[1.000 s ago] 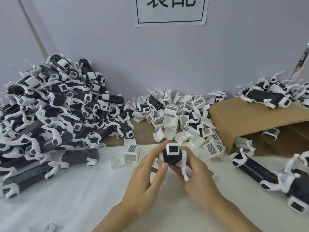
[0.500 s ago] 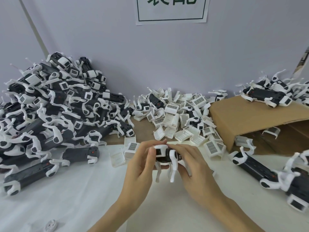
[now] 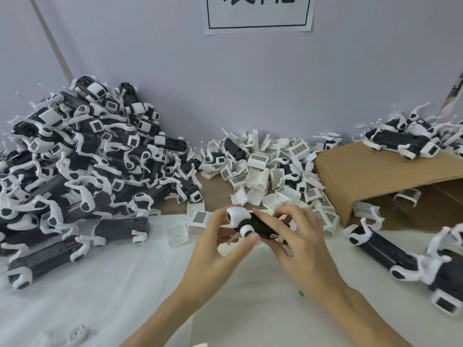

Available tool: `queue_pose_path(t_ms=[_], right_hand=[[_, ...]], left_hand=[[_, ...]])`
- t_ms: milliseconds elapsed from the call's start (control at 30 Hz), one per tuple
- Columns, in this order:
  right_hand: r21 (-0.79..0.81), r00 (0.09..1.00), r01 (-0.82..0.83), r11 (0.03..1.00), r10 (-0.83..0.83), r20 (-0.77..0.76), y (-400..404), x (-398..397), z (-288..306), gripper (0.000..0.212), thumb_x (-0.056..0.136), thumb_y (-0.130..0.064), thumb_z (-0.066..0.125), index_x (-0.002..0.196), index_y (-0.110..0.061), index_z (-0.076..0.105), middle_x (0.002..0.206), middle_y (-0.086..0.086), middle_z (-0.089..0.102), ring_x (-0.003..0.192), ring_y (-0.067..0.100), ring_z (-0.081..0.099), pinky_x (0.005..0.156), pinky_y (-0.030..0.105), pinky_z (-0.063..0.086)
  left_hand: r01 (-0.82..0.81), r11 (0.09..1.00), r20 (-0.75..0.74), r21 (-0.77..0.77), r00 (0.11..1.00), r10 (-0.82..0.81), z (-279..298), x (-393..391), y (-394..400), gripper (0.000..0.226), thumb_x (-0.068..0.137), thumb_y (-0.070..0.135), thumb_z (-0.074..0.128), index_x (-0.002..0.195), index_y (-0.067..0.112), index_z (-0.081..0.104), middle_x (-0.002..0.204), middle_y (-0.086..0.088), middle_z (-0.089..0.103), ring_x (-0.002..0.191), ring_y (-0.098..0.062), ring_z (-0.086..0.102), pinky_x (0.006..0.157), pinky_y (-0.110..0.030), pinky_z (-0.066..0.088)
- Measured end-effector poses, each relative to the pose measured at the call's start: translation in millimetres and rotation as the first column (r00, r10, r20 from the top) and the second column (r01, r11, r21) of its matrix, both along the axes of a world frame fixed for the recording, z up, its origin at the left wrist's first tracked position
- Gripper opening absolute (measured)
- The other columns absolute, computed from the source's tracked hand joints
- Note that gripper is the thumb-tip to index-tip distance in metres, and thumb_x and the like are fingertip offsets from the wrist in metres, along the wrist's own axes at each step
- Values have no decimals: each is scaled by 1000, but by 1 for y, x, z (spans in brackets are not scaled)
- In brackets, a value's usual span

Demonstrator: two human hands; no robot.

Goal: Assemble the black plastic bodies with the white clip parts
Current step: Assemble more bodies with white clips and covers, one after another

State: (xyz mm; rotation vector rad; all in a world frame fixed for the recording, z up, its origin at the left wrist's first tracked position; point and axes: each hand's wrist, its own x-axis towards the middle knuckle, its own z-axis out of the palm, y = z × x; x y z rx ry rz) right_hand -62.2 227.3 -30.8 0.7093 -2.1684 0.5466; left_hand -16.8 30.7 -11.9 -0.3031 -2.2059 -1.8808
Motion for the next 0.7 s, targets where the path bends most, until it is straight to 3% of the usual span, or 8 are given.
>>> queue_pose_path(t_ms=[100, 200, 233, 300, 433, 533, 633, 700], right_hand=[[-117, 971, -142, 983, 161, 175, 3, 1, 3, 59, 89, -35, 81, 144, -34, 60, 124, -6, 53, 113, 17, 57, 100, 37, 46], [-542, 689, -115, 832, 460, 560, 4, 4, 12, 65, 91, -50, 76, 149, -41, 48, 135, -14, 59, 125, 6, 60, 105, 22, 46], [-633, 582, -55, 773, 540, 609, 3, 4, 14, 64, 89, -50, 75, 147, -37, 51, 130, -8, 66, 119, 9, 66, 102, 26, 50], [-720, 475, 30, 693, 624, 620, 0, 3, 15, 58, 83, -47, 72, 135, -22, 63, 114, 5, 76, 102, 20, 75, 91, 32, 59], [-712, 460, 103, 695, 601, 653, -5, 9, 16, 42, 85, -58, 66, 107, -24, 77, 97, 8, 78, 89, 24, 75, 79, 23, 56], [-720, 466, 103, 686, 607, 645, -6, 9, 18, 39, 86, -59, 72, 108, -27, 76, 99, 6, 77, 85, 17, 73, 76, 24, 56], [-753, 493, 12, 658, 651, 577, -4, 10, 21, 50, 82, -43, 78, 129, -30, 65, 118, -6, 75, 110, 8, 71, 89, 22, 56], [-721, 531, -107, 685, 652, 541, -3, 13, 21, 57, 84, -25, 84, 135, -30, 60, 128, -11, 70, 127, 5, 62, 102, 18, 48]], left_hand=[[-4, 999, 31, 49, 1000, 2, -8, -5, -2, 36, 94, 31, 80, 125, 24, 64, 115, 4, 76, 109, -17, 73, 95, -26, 55], [35, 988, 96, 150, 994, -50, -6, -8, -11, 45, 89, 44, 78, 127, 25, 65, 121, 1, 76, 115, -21, 73, 101, -31, 55], [29, 983, 120, 183, 991, -52, -7, -9, -14, 49, 85, 49, 78, 126, 25, 66, 121, 0, 76, 114, -24, 74, 103, -35, 54], [18, 969, 167, 247, 984, -61, -8, -11, -17, 53, 85, 51, 77, 126, 19, 66, 117, -8, 76, 109, -32, 75, 109, -47, 52], [5, 963, 219, 270, 974, -66, -13, -16, -20, 58, 87, 58, 73, 123, 12, 66, 96, -15, 73, 93, -38, 75, 105, -51, 53], [16, 954, 243, 298, 966, -92, -14, -16, -21, 50, 93, 49, 70, 127, 13, 66, 112, -12, 76, 102, -34, 75, 99, -44, 52], [65, 957, 200, 282, 972, -125, -12, -18, -23, 42, 93, 48, 68, 129, 26, 68, 124, -2, 74, 115, -17, 68, 98, -35, 44], [23, 945, 173, 326, 981, -84, -9, -20, -22, 40, 96, 58, 62, 127, 33, 70, 127, 1, 74, 107, -12, 68, 94, -36, 44]])
